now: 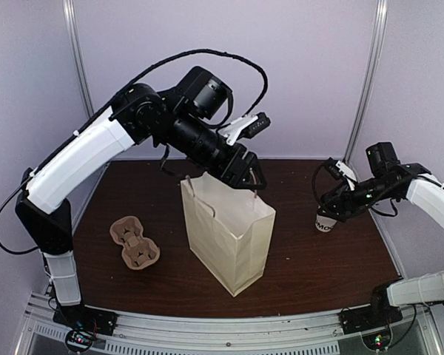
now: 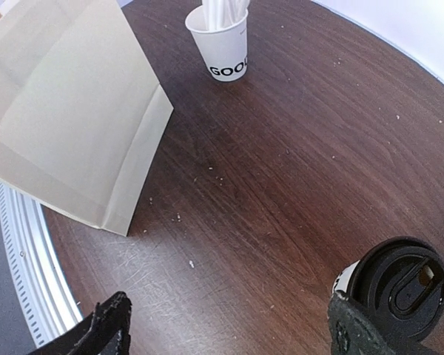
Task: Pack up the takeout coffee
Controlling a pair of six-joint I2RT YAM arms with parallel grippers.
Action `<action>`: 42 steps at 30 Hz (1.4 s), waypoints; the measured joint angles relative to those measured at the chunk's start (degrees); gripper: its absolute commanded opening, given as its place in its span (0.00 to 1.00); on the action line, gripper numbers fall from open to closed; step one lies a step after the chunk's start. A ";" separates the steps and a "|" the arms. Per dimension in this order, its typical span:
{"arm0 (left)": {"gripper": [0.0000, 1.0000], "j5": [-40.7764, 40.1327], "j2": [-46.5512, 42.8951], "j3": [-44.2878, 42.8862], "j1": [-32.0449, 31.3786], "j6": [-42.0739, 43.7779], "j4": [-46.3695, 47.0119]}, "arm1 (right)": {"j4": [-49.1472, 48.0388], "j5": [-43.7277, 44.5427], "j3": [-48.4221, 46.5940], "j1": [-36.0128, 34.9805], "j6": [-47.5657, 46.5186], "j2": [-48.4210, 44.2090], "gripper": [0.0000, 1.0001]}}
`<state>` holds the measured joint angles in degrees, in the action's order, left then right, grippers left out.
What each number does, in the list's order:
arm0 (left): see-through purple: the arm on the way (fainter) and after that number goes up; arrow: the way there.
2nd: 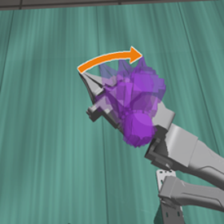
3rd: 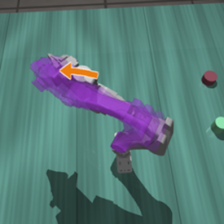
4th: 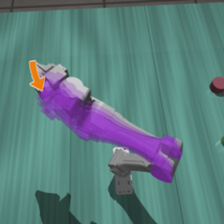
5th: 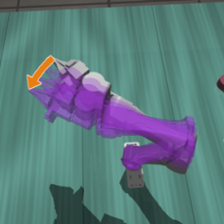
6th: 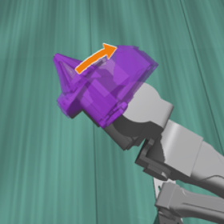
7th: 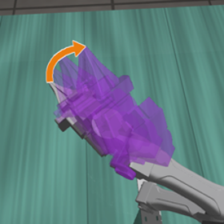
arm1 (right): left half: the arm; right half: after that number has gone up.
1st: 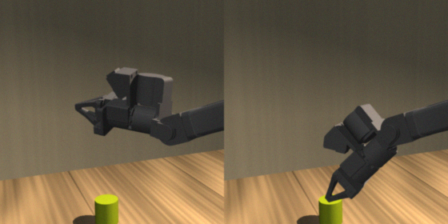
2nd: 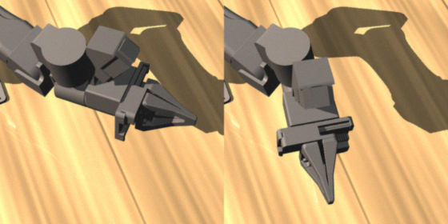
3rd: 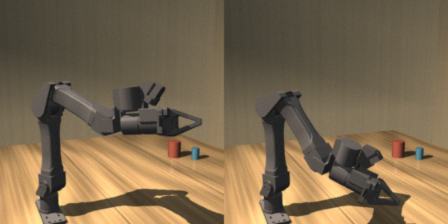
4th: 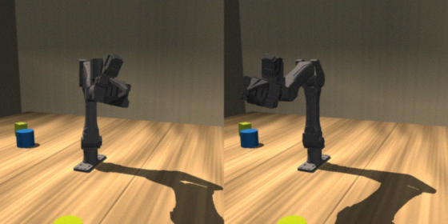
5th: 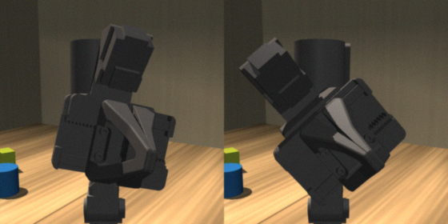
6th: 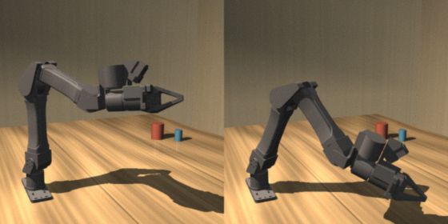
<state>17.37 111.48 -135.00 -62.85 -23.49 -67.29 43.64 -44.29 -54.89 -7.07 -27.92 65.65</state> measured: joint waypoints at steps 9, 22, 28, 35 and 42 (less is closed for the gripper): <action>0.62 -13.68 -16.13 4.98 2.43 4.13 -0.46 | 10.60 0.57 -25.22 -15.21 1.92 4.04 0.88; 0.64 -27.12 -31.19 36.72 13.20 -0.68 -2.38 | 21.64 8.09 -49.83 -34.82 9.70 25.88 0.79; 0.65 -29.42 -33.44 41.38 13.20 -2.16 -3.74 | 22.56 15.13 -52.89 -36.46 14.82 29.90 0.68; 0.65 -31.34 -34.34 43.85 13.53 -2.43 -5.25 | 22.82 16.96 -52.87 -36.46 19.23 32.09 0.50; 0.65 -31.74 -34.36 47.06 13.68 -2.58 -5.75 | 22.75 17.38 -52.89 -36.46 20.41 32.30 0.73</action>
<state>-14.37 77.12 -87.94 -49.17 -26.06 -73.03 66.39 -26.92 -107.79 -43.53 -7.51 97.95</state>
